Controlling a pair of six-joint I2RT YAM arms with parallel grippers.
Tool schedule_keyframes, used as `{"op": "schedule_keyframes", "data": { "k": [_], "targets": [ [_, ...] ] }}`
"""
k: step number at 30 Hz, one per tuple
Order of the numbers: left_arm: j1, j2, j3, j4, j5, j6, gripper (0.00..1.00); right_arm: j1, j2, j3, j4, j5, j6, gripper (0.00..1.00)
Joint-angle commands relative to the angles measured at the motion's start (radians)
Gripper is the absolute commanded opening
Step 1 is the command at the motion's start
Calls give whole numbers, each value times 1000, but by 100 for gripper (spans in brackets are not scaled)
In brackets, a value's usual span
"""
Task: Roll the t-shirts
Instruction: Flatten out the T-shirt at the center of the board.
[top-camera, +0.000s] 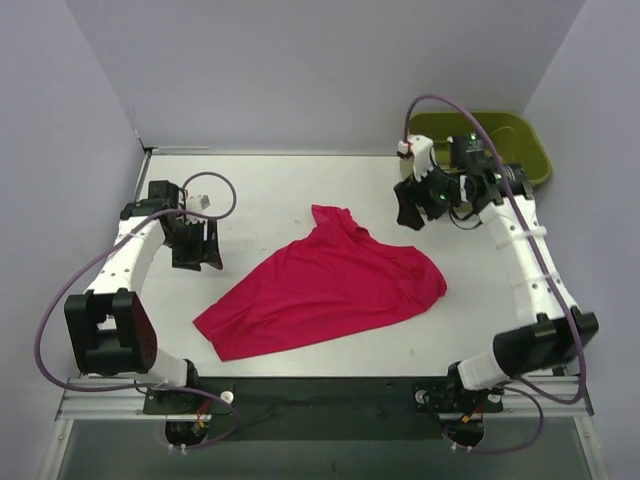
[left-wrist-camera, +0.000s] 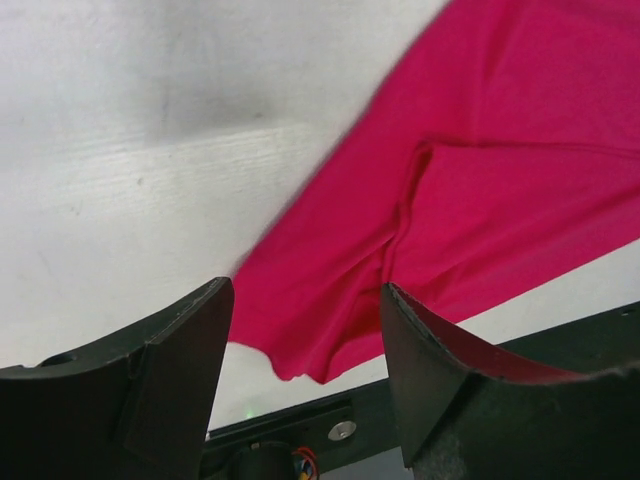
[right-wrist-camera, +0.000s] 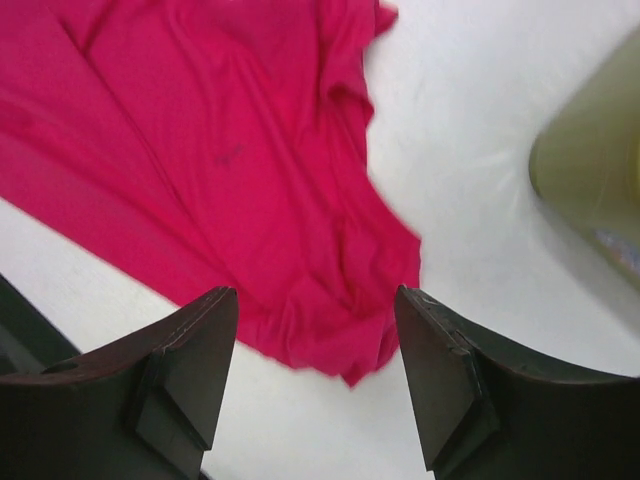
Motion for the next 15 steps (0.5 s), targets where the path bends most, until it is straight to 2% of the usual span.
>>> {"op": "schedule_keyframes", "data": {
  "k": [1,2,4,7,9,13,15],
  "targets": [
    [16,3,8,-32,-157,53,68,45,225,167,23,-87,107,64],
    [22,35,39,-87,-158,91,60,54,289,186,25,-88,107,64],
    [33,75,64,-170,-152,205,56,77,351,232,37,-78,95,64],
    [80,94,26,-200,-114,316,56,131,516,302,66,-3,99,64],
    [86,100,-31,-201,-148,360,56,151,590,353,75,27,113,65],
    [95,94,-97,-194,-200,391,56,158,771,482,123,59,127,67],
    [99,83,-119,-191,-227,408,56,158,811,533,158,67,125,68]
  ]
}}
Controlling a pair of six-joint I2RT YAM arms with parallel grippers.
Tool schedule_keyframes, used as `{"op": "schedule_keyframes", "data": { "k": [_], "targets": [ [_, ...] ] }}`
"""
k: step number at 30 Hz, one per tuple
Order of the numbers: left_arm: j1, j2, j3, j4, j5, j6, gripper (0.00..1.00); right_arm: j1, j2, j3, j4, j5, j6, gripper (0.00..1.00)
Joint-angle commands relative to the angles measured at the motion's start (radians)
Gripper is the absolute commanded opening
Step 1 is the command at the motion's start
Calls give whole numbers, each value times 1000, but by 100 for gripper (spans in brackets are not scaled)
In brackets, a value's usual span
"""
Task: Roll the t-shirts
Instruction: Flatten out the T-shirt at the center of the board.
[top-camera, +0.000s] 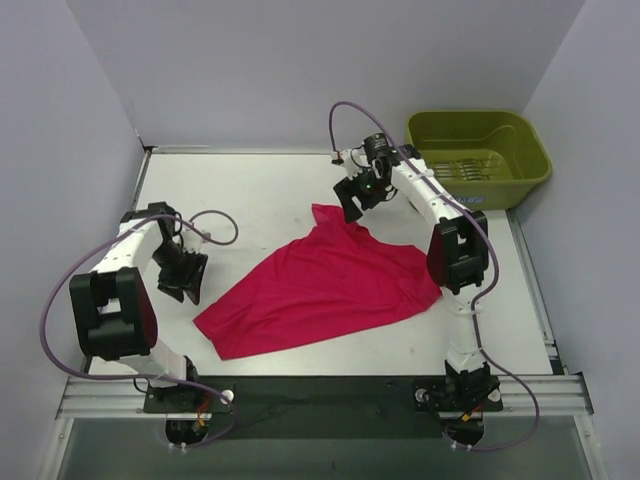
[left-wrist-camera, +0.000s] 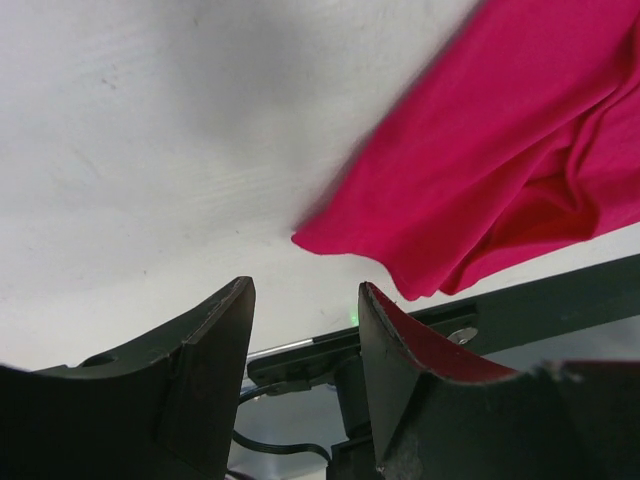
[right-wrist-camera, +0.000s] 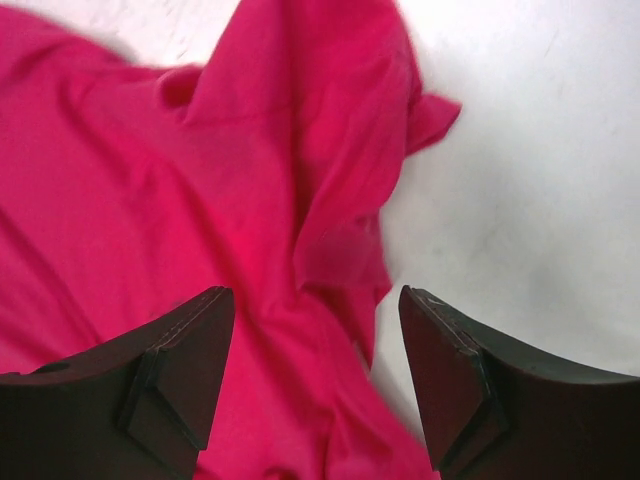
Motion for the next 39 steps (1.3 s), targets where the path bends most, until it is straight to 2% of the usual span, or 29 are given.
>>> {"op": "schedule_keyframes", "data": {
  "k": [1,6,11,15,21,22,23,27,30,31,34,38,39],
  "targets": [
    [12,-31,-33,-31,-63,93,56,-6,68,124,61,47,21,68],
    [15,-44,-51,-25,-91,84,56,-4,180,229,64,104,-6,69],
    [15,-44,1,-42,-82,46,57,-4,237,270,-3,16,-36,68],
    [15,-47,24,-46,-82,29,57,3,244,267,-51,4,-13,66],
    [15,-57,32,-48,-68,17,57,17,251,225,-86,15,-16,52],
    [15,-57,32,-48,-66,17,57,17,255,221,-91,15,-17,45],
    [15,-59,33,-46,-66,15,57,17,254,210,-94,13,-20,42],
    [15,-68,44,-45,-56,12,57,17,251,205,-132,-11,-20,36],
    [16,-85,43,-37,-50,9,57,19,238,207,-152,-22,-22,17],
    [15,-91,44,-36,-42,6,57,19,231,208,-155,-36,-22,8],
    [15,-108,44,-19,-16,-2,57,20,165,193,-161,-68,-31,0],
    [13,-125,52,6,32,-17,57,49,9,93,-170,-68,-124,0],
    [13,-131,53,19,42,-18,57,60,-66,16,-177,-61,-161,0]
  ]
}}
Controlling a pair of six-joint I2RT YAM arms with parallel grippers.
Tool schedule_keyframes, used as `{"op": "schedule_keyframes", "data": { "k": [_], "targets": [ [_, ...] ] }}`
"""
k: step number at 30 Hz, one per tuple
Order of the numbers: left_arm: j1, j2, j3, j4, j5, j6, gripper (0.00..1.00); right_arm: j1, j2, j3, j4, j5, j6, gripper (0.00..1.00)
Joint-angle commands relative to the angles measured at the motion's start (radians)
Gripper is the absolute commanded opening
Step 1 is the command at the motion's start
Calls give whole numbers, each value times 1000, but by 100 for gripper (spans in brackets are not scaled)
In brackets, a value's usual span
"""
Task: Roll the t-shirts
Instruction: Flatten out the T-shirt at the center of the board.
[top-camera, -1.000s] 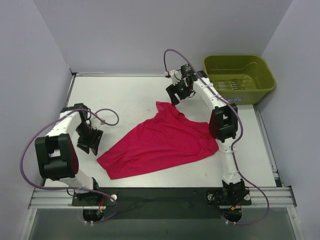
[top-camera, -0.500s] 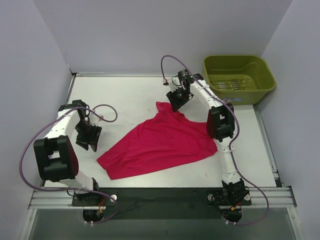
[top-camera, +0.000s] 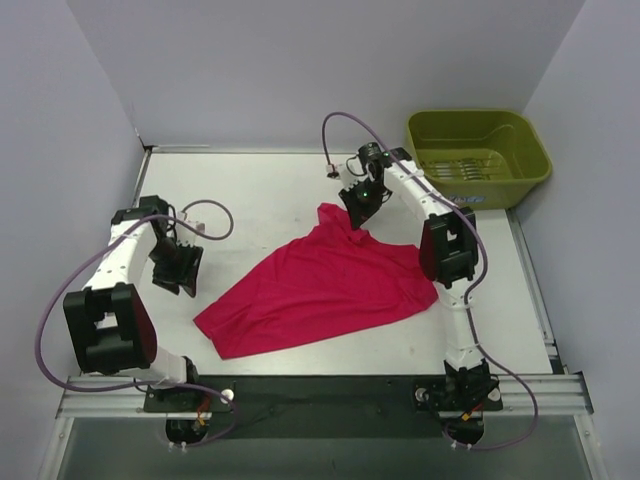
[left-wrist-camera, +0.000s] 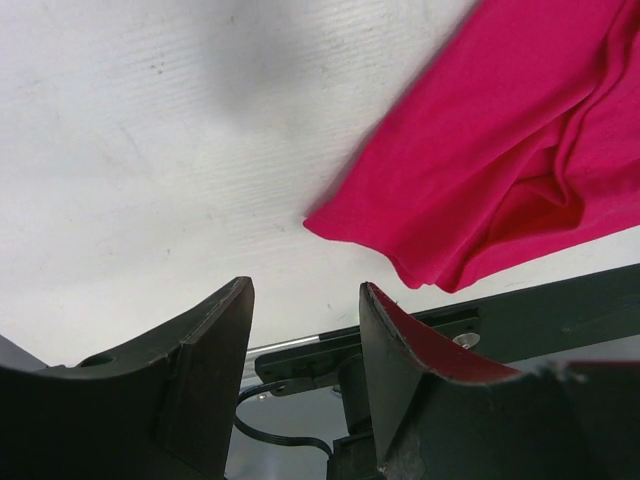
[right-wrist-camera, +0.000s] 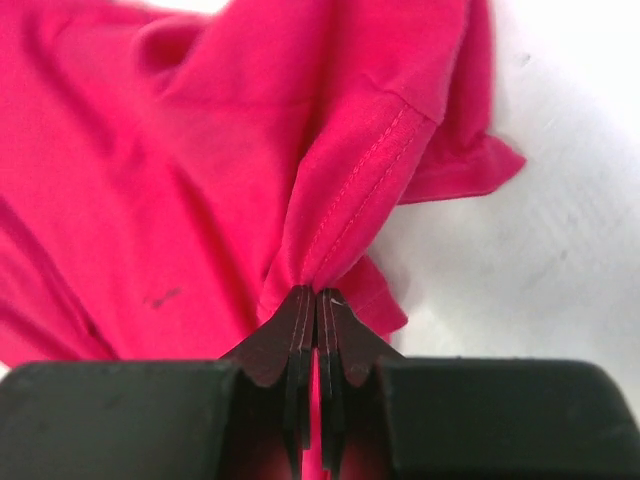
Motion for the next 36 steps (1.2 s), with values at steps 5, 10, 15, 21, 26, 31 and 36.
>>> {"op": "schedule_keyframes", "data": {
  "k": [5,10,15,21,26,31,36],
  "targets": [
    [2,-53,46,89,136,-32,57,199,-475,-416,-154,41,-380,0],
    [2,-34,61,100,166,-8,57,342,-592,-623,-360,123,-486,30],
    [3,-36,58,110,163,38,57,151,-598,-549,-335,-13,-177,47],
    [2,11,78,120,181,11,57,-46,-488,-348,-143,31,188,48],
    [2,42,121,77,173,-15,57,-112,-344,-298,-124,-29,313,53],
    [0,35,133,20,117,-8,57,-134,-226,-241,-102,-81,402,53],
    [0,22,114,-15,60,3,57,-146,-111,-197,-78,-148,508,56]
  ]
}}
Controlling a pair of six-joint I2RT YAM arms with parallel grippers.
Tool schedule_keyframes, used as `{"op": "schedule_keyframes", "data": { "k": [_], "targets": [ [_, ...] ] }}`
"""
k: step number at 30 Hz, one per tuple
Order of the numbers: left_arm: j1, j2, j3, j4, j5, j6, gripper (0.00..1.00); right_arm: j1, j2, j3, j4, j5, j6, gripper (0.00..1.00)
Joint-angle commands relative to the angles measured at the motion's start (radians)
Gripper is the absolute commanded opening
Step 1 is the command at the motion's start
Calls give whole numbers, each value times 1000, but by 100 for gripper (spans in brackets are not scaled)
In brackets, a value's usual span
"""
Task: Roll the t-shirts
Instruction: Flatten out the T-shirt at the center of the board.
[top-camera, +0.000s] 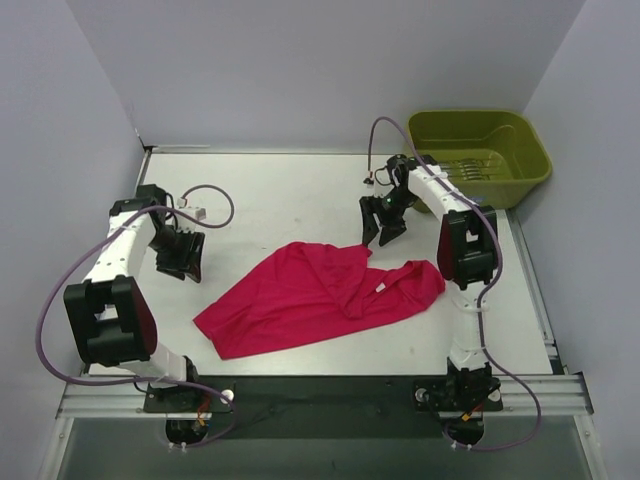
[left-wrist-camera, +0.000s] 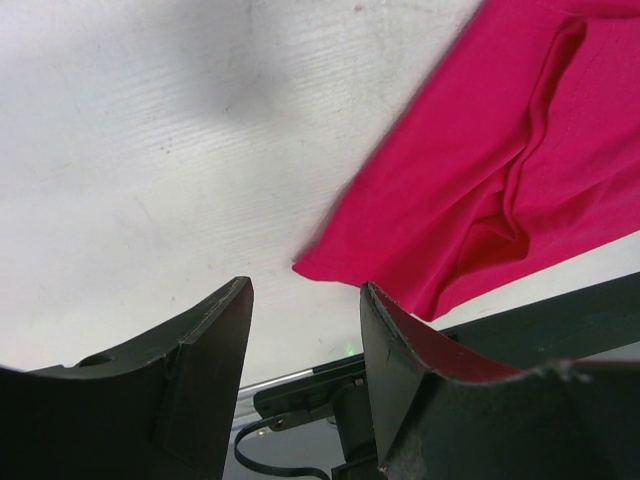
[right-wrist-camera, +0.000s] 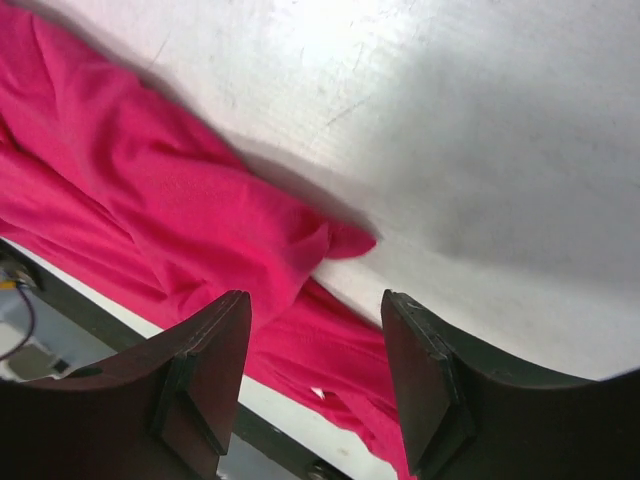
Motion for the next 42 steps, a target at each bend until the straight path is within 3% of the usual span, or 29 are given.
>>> {"op": "schedule_keyframes", "data": {
  "k": [1,10,13,16,17,20,24,28,29,30,31,32,33,34,35,36,38,39,42],
  "targets": [
    [1,-26,21,-66,-49,4,57,-16,50,75,-10,-94,148,56],
    [1,-12,22,-83,-84,-7,57,13,174,100,-8,-124,215,51],
    [1,-3,32,-83,-78,-10,57,35,183,109,-10,-156,215,45],
    [2,11,47,-81,-74,-12,57,62,182,143,-5,-155,175,30],
    [1,17,53,-81,-74,-13,57,69,176,154,1,-144,158,18],
    [1,26,68,-80,-65,-13,57,81,176,226,16,-111,123,5],
    [1,26,75,-77,-54,-16,57,76,168,332,85,-97,90,3],
    [1,17,67,-63,-45,-19,57,70,73,306,247,-135,25,6],
    [1,16,64,-61,-42,-22,57,78,41,219,289,-152,-83,10],
    [1,16,59,-58,-39,-25,57,84,4,161,376,-191,-161,15],
    [1,14,58,-54,-35,-24,57,95,-90,73,425,-195,-266,32],
    [1,11,56,-52,-34,-27,57,108,-144,-117,497,-177,-340,40],
    [1,11,56,-52,-32,-27,57,127,-198,-232,712,-128,-386,46],
    [-1,10,53,-52,-29,-25,57,130,-265,-300,801,-50,-375,54],
    [1,10,55,-52,-26,-27,57,128,-271,-323,844,-26,-350,55],
    [1,10,56,-52,-26,-28,57,109,-263,-275,831,-5,-219,55],
    [1,6,58,-52,-22,-30,57,78,-210,-195,782,61,-32,56],
    [1,6,58,-52,-20,-33,57,35,-190,-131,724,76,144,57],
    [-1,5,58,-52,-9,-35,58,-19,-105,-41,610,77,363,57]
  ]
}}
